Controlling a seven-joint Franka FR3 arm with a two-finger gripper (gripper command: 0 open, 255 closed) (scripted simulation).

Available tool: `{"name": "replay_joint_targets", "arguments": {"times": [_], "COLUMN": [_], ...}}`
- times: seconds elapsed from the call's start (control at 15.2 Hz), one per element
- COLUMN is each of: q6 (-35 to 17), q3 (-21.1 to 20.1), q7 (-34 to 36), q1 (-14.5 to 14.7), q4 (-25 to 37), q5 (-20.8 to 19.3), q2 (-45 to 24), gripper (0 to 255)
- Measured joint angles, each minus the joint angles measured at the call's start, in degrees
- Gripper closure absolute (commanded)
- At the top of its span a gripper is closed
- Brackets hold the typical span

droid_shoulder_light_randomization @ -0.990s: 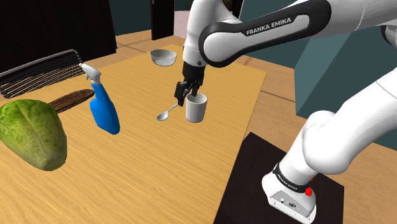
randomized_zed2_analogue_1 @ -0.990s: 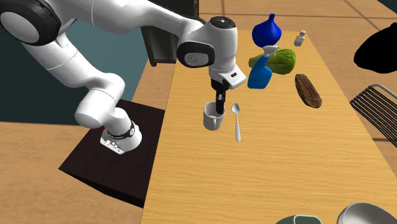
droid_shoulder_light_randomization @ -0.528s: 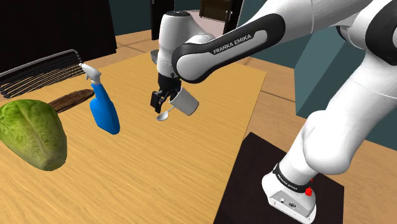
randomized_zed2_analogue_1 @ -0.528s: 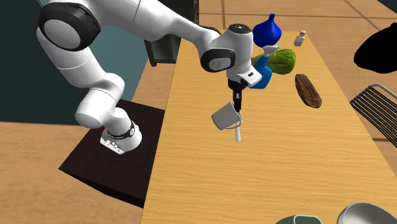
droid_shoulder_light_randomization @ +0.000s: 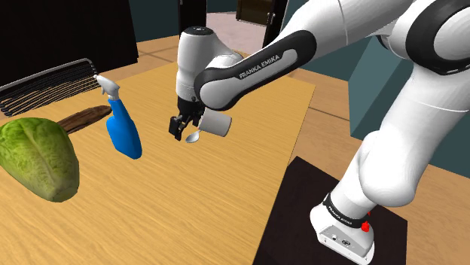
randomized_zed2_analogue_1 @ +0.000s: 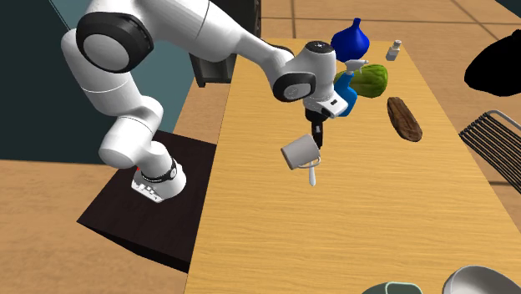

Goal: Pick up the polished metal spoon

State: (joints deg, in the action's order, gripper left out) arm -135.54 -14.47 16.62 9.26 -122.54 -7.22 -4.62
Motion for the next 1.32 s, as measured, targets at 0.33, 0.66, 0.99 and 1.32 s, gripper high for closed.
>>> {"name": "replay_joint_targets", "arguments": {"times": [0.33,0.66,0.99,1.32], "q6": [-1.9,-2.0,-0.9,2.5], "q3": [0.1,0.1,0.1,0.0], "q7": [0.6,0.6,0.3,-0.6], "q1": [0.0,0.0,0.0,-0.1], "q4": [-1.0,-1.1,-0.6,1.1], "q5": [-0.6,-0.6,-0.3,0.7], "q2": [-1.1,-1.1,-0.7,1.0], "gripper": [255,255,255,255]}}
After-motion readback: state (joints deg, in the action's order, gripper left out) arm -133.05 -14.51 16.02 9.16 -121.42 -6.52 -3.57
